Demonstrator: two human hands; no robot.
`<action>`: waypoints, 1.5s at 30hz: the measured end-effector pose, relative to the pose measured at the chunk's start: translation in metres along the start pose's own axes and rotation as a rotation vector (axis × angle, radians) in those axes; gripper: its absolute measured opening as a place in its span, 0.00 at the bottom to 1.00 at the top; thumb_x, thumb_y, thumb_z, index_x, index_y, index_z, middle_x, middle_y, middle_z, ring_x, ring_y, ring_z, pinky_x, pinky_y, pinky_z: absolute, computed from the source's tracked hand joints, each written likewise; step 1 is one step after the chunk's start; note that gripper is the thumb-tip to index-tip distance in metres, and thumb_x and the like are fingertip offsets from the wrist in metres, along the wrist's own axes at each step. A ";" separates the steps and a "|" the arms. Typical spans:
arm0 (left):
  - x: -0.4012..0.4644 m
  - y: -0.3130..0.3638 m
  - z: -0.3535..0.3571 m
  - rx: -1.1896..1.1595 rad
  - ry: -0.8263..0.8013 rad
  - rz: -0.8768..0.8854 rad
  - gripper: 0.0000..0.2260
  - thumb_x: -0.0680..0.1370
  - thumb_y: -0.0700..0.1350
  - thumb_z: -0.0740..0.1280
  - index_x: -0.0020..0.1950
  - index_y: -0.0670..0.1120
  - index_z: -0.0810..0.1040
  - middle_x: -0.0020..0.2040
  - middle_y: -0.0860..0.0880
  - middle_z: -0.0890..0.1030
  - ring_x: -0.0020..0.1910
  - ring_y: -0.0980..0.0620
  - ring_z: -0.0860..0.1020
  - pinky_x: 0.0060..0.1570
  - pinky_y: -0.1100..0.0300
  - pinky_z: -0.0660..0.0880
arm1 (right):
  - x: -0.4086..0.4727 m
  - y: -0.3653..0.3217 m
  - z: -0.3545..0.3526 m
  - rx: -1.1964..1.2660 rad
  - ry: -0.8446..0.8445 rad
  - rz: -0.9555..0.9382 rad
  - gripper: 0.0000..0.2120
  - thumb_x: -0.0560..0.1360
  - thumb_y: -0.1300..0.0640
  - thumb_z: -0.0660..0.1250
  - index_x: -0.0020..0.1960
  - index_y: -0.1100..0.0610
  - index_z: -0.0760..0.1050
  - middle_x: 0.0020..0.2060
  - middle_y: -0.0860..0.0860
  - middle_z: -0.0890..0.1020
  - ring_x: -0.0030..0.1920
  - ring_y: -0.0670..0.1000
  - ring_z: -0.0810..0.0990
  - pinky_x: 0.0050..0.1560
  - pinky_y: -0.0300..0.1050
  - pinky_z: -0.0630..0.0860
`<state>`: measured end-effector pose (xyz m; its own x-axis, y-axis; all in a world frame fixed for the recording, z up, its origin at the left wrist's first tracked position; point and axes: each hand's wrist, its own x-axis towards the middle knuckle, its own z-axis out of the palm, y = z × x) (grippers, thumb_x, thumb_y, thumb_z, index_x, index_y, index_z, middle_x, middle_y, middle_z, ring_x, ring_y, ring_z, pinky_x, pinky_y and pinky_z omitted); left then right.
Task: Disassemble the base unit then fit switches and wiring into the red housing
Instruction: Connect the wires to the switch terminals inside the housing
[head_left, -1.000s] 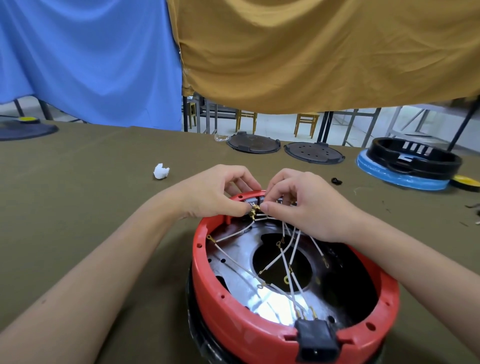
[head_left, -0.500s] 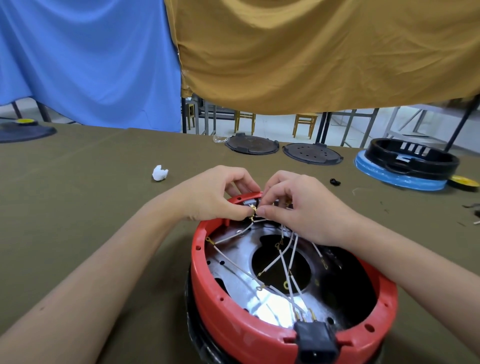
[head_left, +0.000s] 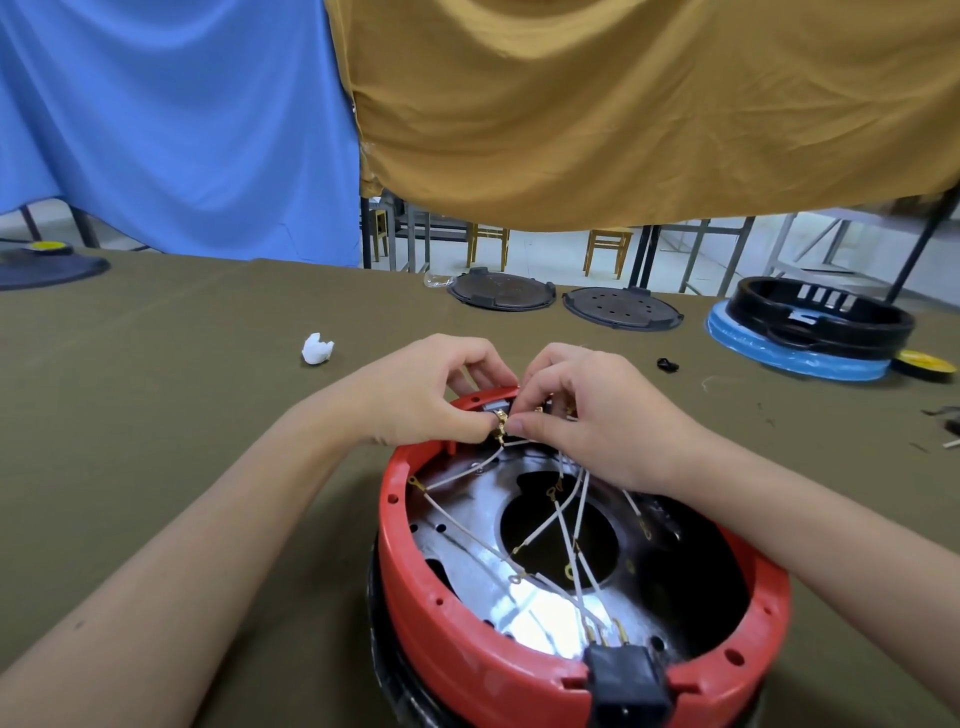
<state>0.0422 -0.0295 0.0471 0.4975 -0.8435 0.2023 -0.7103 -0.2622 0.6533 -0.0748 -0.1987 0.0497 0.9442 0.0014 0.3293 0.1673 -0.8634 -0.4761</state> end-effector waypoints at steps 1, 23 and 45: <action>0.000 0.000 0.000 -0.005 -0.001 0.002 0.17 0.68 0.51 0.71 0.56 0.54 0.79 0.51 0.55 0.83 0.49 0.57 0.81 0.46 0.61 0.80 | 0.000 0.000 0.000 0.002 0.000 0.002 0.05 0.72 0.50 0.74 0.40 0.50 0.83 0.44 0.41 0.77 0.38 0.46 0.76 0.40 0.37 0.72; 0.000 0.004 0.001 0.001 0.009 -0.001 0.14 0.67 0.52 0.71 0.53 0.55 0.79 0.49 0.54 0.83 0.46 0.56 0.80 0.41 0.66 0.76 | 0.002 -0.005 0.003 0.006 0.018 0.017 0.06 0.72 0.50 0.75 0.39 0.50 0.82 0.43 0.40 0.76 0.34 0.40 0.73 0.38 0.34 0.67; 0.000 0.007 -0.001 0.094 -0.068 0.112 0.03 0.74 0.53 0.75 0.43 0.59 0.82 0.57 0.58 0.76 0.57 0.60 0.76 0.59 0.54 0.75 | -0.014 -0.005 -0.016 -0.101 0.065 0.115 0.05 0.69 0.46 0.76 0.42 0.45 0.83 0.43 0.42 0.75 0.41 0.41 0.75 0.40 0.32 0.69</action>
<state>0.0379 -0.0310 0.0525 0.3796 -0.8990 0.2183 -0.8047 -0.2045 0.5574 -0.0935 -0.2029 0.0604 0.9346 -0.1306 0.3309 0.0263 -0.9023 -0.4304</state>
